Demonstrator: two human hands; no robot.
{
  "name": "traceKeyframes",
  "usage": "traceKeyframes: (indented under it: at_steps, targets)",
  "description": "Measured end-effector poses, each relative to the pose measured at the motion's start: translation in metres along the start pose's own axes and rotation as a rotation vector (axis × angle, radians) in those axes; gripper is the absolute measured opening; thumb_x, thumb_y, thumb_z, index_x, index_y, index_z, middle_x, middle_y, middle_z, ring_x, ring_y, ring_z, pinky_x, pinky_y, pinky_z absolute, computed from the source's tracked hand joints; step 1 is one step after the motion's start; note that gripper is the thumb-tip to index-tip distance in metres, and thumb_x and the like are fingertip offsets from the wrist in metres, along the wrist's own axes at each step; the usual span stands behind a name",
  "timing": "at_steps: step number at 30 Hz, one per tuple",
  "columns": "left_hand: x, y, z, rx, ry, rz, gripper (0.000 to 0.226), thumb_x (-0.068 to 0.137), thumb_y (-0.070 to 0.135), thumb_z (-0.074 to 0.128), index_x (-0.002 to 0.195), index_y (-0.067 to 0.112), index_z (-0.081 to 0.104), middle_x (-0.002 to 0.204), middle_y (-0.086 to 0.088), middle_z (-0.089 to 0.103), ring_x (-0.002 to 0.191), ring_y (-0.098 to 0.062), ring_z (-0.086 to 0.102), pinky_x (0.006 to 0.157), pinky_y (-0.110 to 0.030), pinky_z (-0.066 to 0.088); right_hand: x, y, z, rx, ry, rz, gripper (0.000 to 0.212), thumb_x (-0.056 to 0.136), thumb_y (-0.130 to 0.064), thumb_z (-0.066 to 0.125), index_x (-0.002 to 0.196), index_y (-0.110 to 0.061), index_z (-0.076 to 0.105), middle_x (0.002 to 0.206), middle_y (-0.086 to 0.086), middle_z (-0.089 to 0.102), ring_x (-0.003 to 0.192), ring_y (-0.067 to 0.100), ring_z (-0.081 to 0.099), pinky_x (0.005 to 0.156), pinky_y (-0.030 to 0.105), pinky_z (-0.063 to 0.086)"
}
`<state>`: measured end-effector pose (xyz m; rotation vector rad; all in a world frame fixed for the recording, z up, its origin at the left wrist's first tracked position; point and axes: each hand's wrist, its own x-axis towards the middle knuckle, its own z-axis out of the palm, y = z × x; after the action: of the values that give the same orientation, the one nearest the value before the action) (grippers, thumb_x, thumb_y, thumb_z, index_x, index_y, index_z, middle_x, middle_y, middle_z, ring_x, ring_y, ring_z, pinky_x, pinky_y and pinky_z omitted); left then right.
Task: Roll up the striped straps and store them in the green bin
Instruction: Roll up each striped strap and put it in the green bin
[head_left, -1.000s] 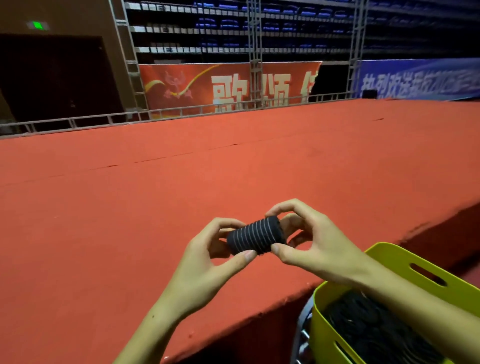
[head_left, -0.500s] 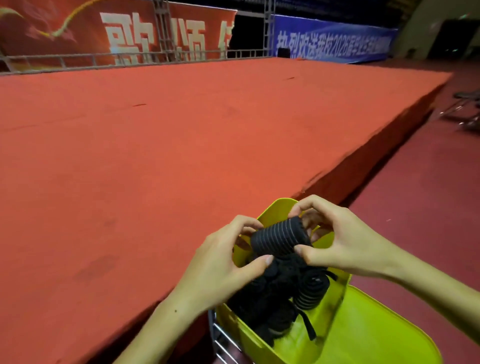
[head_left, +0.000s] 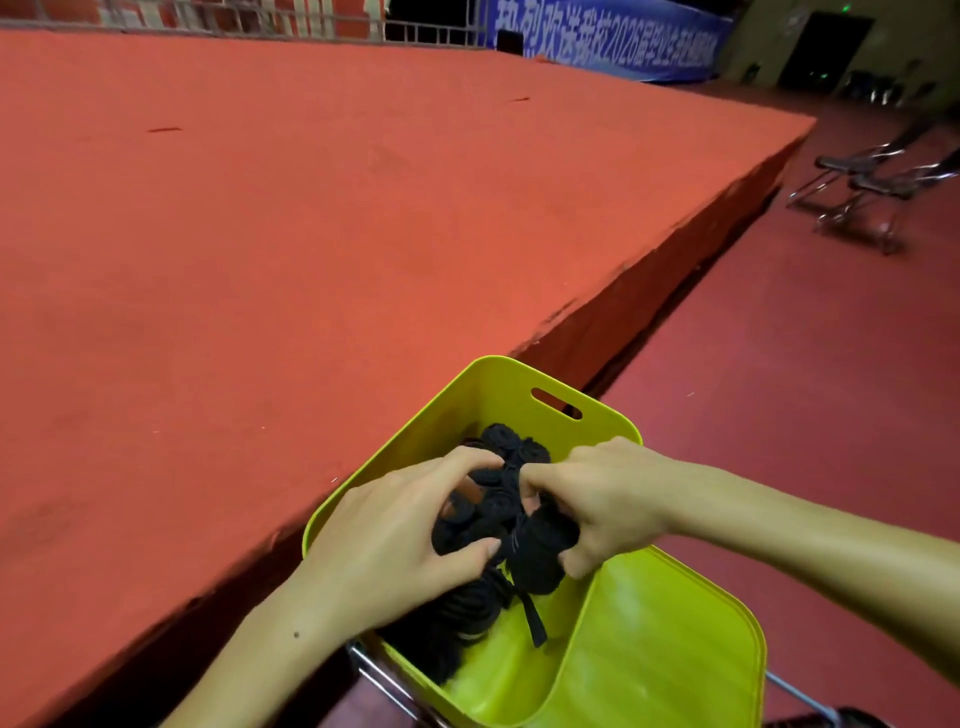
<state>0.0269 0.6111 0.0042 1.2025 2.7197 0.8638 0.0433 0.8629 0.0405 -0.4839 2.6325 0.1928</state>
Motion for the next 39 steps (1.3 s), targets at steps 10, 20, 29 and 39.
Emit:
traceKeyframes:
  at_steps: [10,20,29,39]
  targets:
    - [-0.008,-0.009,0.0,0.034,0.003,-0.023,0.066,0.087,0.072,0.055,0.148,0.06,0.032,0.127,0.035,0.062,0.119,0.0,0.062,0.085,-0.032,0.053,0.031,-0.013,0.02,-0.093,-0.132,0.013,0.063,0.076,-0.056,0.087,0.125,-0.033,0.054,0.105,-0.008,0.066,0.11,0.026,0.067,0.074,0.034,0.041]
    - [-0.013,-0.019,0.007,0.128,-0.037,-0.009,0.068,0.087,0.074,0.053,0.148,0.057,0.029,0.127,0.027,0.064,0.118,-0.006,0.065,0.085,-0.035,0.054,0.06,-0.027,0.036,-0.128,-0.247,0.029,0.07,0.072,-0.059,0.092,0.123,-0.028,0.055,0.094,-0.005,0.059,0.101,0.029,0.066,0.074,0.038,0.043]
    - [-0.024,-0.019,-0.001,0.136,-0.01,-0.019,0.059,0.092,0.074,0.044,0.147,0.054,0.037,0.128,0.027,0.066,0.121,-0.001,0.062,0.087,-0.028,0.051,0.071,-0.037,0.046,-0.231,-0.258,0.015,0.072,0.078,-0.057,0.089,0.125,-0.011,0.058,0.115,0.011,0.073,0.104,0.035,0.072,0.077,0.041,0.054]
    - [-0.039,-0.016,0.002,0.143,0.163,-0.04,0.042,0.092,0.065,0.055,0.131,0.048,0.059,0.097,0.029,0.067,0.088,-0.003,0.068,0.065,-0.027,0.051,0.062,-0.041,0.043,-0.224,-0.148,0.114,0.059,0.076,-0.061,0.089,0.1,-0.016,0.06,0.107,0.008,0.073,0.098,0.034,0.072,0.068,0.037,0.043]
